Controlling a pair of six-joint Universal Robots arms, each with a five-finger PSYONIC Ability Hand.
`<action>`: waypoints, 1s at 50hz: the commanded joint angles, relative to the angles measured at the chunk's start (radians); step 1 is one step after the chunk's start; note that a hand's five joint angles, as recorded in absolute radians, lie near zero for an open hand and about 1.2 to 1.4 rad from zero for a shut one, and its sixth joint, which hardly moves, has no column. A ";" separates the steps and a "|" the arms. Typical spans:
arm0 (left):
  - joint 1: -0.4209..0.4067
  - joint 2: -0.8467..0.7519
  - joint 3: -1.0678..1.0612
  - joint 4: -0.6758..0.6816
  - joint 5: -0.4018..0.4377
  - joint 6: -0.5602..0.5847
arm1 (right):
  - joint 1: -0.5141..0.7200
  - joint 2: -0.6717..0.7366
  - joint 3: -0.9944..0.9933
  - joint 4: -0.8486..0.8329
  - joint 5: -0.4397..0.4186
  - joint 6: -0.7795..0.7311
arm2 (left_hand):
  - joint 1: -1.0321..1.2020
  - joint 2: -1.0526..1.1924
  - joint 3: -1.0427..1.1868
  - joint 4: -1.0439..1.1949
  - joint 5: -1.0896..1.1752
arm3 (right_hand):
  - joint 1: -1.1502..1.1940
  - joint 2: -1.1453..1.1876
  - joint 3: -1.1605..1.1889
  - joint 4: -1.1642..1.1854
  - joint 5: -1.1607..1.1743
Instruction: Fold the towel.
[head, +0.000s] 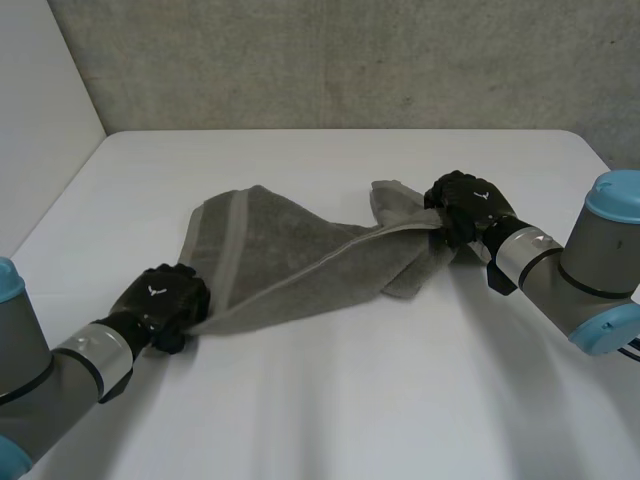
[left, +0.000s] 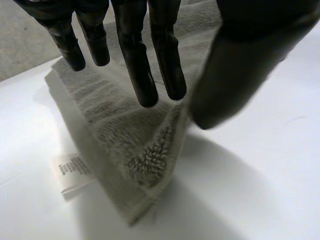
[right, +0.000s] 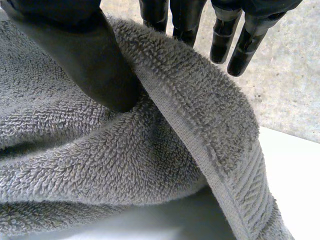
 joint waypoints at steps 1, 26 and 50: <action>-0.009 -0.029 0.047 0.017 -0.039 -0.005 | -0.006 -0.008 0.012 0.028 -0.008 -0.008 | 0.385 0.384 -0.043 -0.050 0.391 | -0.139 -0.116 -0.007 -0.060 -0.120; -0.034 0.098 0.119 0.014 -0.044 -0.094 | -0.110 -0.075 0.250 -0.029 -0.030 -0.155 | 0.386 0.385 -0.043 -0.050 0.392 | -0.990 -0.967 -0.007 -0.060 -0.971; -0.006 0.221 0.095 0.002 -0.039 -0.160 | -0.093 -0.017 0.204 -0.149 0.041 -0.079 | 0.386 0.385 -0.043 -0.050 0.392 | -0.990 -0.967 -0.007 -0.060 -0.971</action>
